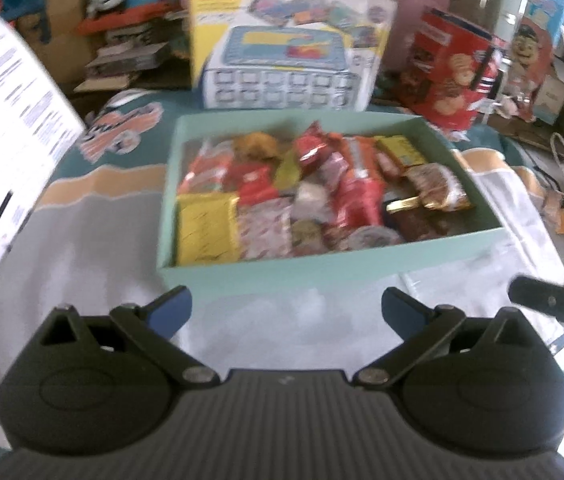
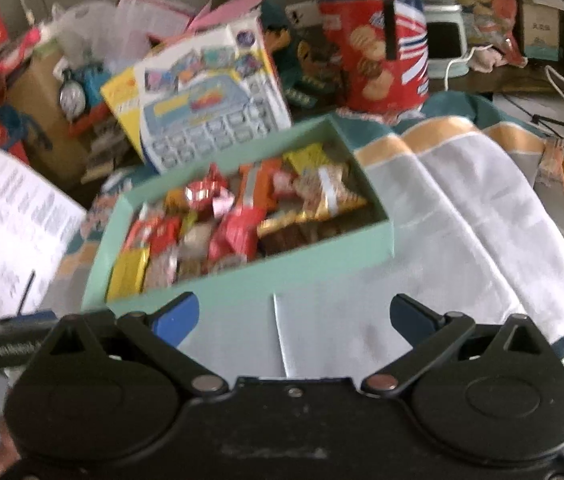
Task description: Organize snacks
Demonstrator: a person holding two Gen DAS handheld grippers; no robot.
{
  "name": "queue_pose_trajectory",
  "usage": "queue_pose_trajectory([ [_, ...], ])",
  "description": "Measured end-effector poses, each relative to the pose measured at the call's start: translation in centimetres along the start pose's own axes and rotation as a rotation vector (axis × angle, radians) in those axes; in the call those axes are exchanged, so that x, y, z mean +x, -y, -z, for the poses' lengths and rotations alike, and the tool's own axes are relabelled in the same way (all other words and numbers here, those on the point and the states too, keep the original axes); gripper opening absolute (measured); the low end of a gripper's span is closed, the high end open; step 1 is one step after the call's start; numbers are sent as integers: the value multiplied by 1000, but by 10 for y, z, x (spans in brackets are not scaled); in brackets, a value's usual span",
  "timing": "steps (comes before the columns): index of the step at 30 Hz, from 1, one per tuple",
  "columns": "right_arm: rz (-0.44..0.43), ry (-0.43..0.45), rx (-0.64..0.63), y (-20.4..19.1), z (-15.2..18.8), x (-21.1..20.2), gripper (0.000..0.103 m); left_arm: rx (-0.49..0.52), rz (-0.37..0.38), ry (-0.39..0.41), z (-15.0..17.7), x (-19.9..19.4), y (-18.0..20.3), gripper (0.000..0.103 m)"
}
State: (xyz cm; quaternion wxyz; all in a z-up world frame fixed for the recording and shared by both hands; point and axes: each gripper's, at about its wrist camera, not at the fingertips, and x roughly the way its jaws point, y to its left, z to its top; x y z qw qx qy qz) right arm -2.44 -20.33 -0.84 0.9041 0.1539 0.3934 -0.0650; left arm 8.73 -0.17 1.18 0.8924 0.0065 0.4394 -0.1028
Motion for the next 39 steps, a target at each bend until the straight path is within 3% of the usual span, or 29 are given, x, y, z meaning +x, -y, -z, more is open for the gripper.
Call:
queue_pose_trajectory([
  [7,18,-90,-33,-10,22,14,103,-66,-54,-29,16,5,-31,103],
  [18,68,-189,-86,-12,35,36,103,-43,-112,-83,33,22,-41,103],
  [39,87,-206,-134,-26,-11,57,103,-47,-170,-101,-4,32,-51,103],
])
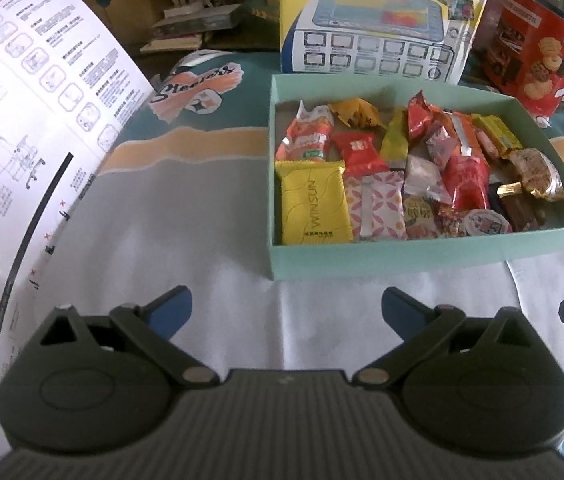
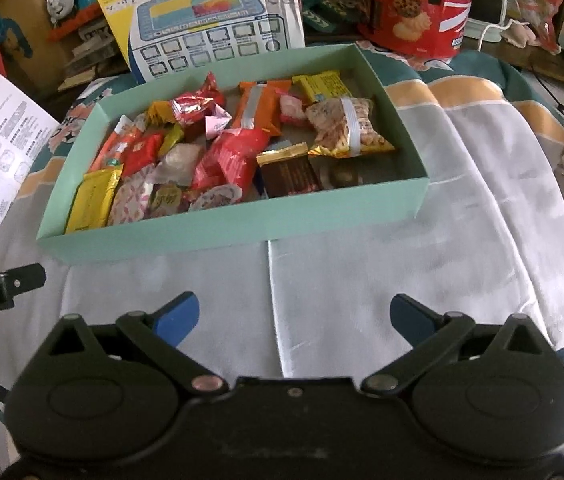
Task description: Organize snacks
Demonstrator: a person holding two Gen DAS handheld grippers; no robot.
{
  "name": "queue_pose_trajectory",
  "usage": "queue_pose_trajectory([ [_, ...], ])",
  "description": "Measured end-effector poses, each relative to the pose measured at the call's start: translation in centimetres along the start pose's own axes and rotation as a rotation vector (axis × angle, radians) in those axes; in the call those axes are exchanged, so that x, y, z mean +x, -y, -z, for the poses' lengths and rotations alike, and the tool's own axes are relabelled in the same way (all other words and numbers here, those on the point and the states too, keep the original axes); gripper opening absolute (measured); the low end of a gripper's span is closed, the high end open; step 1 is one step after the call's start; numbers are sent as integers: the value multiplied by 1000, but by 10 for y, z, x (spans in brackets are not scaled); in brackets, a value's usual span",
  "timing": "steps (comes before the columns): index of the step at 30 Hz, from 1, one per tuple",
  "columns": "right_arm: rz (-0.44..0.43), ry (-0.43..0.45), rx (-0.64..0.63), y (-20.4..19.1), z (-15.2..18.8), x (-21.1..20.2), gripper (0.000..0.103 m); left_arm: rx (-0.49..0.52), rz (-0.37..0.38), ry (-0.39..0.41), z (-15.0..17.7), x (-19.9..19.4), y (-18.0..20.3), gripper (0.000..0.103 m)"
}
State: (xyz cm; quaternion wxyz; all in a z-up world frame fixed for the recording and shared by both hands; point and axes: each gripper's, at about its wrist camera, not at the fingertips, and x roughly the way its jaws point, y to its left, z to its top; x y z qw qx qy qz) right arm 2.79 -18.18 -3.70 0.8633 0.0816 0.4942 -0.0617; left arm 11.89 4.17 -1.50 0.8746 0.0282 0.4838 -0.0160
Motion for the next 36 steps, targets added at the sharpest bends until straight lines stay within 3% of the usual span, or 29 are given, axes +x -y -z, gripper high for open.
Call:
queue_pose_trajectory([
  [36,28,-1,-31,-1,-11,-6,103,10,-27,3,-10,-12,-3,103],
])
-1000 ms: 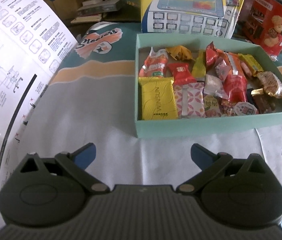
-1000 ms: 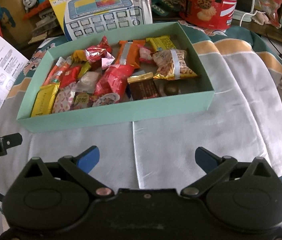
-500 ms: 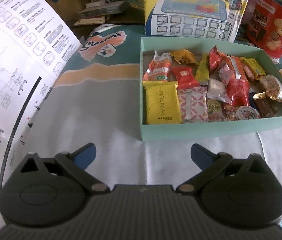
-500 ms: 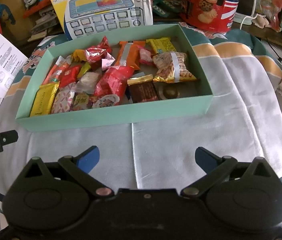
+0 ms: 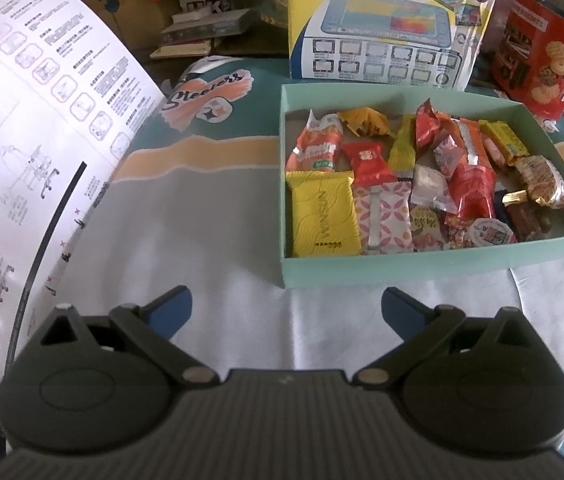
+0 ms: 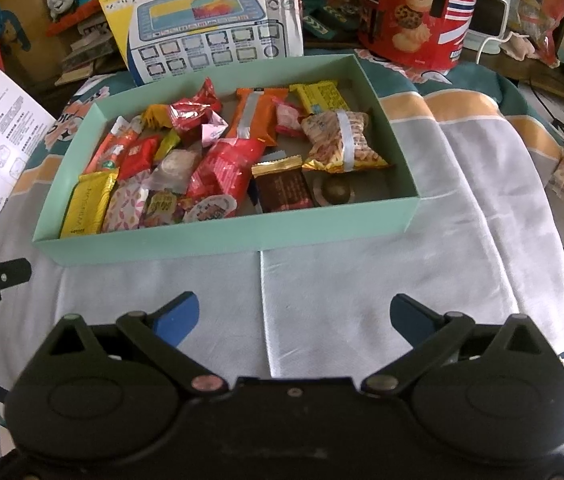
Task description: Organize snacks
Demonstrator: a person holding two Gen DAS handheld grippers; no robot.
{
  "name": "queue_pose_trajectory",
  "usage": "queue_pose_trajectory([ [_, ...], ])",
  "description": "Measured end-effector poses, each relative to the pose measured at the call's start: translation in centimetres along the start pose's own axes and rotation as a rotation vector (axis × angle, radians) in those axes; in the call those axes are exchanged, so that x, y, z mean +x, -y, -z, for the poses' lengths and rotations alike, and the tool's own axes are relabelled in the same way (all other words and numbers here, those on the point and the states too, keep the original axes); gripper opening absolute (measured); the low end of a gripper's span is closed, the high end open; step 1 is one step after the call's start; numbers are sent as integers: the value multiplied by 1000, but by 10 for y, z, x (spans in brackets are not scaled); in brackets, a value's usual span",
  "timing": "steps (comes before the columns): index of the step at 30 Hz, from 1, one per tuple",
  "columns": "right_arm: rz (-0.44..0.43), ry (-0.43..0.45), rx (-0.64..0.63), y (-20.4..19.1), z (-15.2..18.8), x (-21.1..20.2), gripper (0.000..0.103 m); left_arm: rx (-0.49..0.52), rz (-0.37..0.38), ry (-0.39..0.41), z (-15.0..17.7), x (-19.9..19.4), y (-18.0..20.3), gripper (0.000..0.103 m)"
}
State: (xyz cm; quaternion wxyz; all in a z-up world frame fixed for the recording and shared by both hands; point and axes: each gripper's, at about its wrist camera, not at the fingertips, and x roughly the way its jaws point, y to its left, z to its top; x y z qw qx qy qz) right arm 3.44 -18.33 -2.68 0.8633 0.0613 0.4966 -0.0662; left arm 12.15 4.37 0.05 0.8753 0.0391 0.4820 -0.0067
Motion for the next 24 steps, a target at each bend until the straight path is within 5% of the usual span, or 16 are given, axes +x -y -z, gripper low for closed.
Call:
queue_pose_trajectory([
  [24,12,7,-8,-1,-2,-1,103,50,11,21,0,-4,9,103],
])
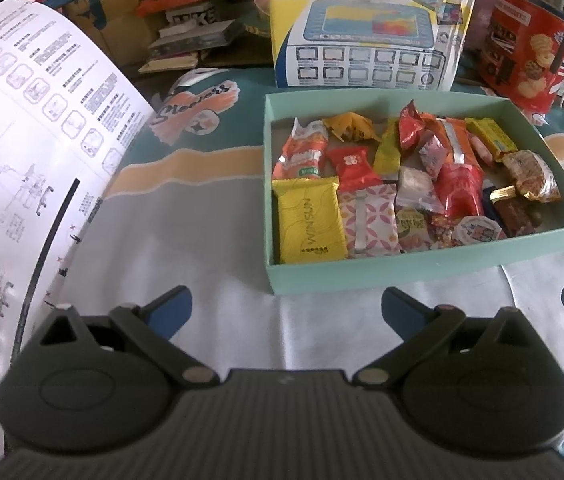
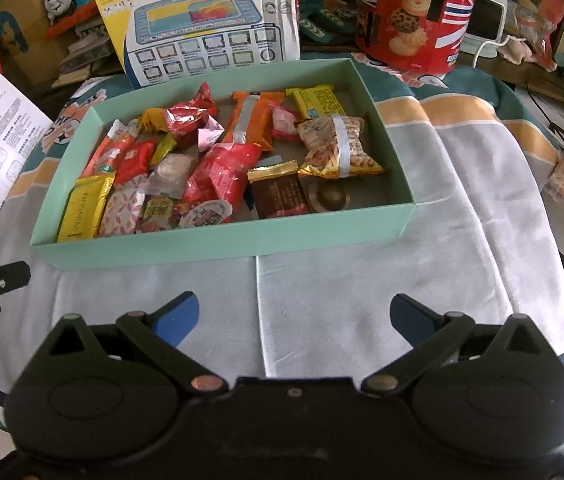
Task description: Organize snacks
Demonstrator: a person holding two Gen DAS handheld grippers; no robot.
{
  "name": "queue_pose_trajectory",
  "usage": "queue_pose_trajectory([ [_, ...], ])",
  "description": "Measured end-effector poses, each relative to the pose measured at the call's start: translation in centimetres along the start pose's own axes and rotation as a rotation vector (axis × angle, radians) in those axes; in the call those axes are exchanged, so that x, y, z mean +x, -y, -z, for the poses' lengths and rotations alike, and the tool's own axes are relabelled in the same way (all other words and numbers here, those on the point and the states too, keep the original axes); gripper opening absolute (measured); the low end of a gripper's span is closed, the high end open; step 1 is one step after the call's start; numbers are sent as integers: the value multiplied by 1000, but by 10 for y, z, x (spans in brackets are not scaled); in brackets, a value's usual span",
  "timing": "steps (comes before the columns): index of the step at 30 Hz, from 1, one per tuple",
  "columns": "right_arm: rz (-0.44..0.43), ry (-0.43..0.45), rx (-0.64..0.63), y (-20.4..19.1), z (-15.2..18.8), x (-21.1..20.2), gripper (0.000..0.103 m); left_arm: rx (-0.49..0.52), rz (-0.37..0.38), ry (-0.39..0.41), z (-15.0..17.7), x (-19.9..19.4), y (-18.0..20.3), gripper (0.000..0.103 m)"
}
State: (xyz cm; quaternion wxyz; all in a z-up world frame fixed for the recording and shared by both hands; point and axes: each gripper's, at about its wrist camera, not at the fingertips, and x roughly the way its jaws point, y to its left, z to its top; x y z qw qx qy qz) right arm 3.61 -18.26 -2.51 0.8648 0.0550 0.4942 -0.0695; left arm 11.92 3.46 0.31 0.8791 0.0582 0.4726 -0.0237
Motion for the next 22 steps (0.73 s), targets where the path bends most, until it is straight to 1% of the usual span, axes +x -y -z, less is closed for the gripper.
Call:
queue_pose_trajectory([
  [6,-3,3,-14,-1,-2,1,103,3,-2,5,1,1,1,103],
  [12,-4,-3,-16,0,-3,3,103,11,25,2,3,2,2,103],
  [22,2,3,-29,0,-4,3,103,21,23,2,4,1,6,103],
])
